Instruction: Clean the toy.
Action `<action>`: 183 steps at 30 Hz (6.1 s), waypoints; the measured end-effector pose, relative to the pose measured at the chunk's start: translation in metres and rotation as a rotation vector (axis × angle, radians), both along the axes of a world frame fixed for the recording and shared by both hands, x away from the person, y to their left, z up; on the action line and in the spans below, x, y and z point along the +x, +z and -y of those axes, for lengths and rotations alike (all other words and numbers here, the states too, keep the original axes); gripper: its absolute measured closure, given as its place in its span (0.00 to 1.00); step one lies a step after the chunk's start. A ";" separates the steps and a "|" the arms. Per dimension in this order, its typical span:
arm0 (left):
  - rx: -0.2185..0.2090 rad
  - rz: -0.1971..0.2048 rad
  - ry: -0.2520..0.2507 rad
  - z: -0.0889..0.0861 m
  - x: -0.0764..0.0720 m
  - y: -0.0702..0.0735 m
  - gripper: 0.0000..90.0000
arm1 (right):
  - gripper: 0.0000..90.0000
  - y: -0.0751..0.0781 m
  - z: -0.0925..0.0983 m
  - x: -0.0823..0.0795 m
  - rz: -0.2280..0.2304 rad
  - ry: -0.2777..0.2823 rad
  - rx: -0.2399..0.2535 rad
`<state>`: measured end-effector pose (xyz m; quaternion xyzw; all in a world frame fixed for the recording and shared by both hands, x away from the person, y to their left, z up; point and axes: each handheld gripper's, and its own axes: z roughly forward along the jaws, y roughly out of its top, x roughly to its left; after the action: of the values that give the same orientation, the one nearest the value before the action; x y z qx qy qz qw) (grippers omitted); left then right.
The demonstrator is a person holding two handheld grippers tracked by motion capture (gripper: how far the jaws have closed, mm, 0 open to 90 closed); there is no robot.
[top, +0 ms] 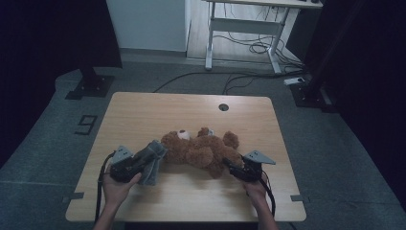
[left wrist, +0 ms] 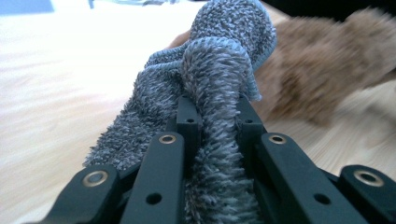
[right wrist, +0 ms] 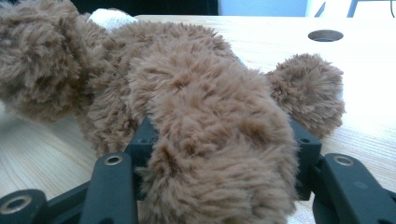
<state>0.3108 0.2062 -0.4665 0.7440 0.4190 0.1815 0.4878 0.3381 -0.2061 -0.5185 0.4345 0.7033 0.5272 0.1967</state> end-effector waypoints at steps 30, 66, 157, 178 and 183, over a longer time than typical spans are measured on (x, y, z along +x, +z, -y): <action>-0.058 -0.013 -0.108 0.069 0.036 -0.008 0.85 | 0.66 -0.003 0.007 0.005 0.005 0.036 -0.004; 0.026 0.041 -0.318 0.204 0.017 0.030 0.85 | 0.64 -0.002 0.007 0.005 0.000 0.049 0.006; -0.008 0.041 -0.038 0.085 0.031 0.010 0.84 | 0.63 -0.003 0.015 0.006 0.018 0.122 0.003; -0.079 -0.066 0.163 -0.014 0.047 -0.023 0.84 | 0.63 -0.004 0.016 0.006 0.020 0.126 0.001; -0.060 0.006 0.100 0.010 0.048 0.007 0.84 | 0.63 -0.004 0.016 0.006 0.020 0.128 0.000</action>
<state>0.3584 0.1958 -0.4595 0.7066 0.4593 0.1953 0.5016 0.3442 -0.2221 -0.5221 0.3833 0.7275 0.5431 0.1697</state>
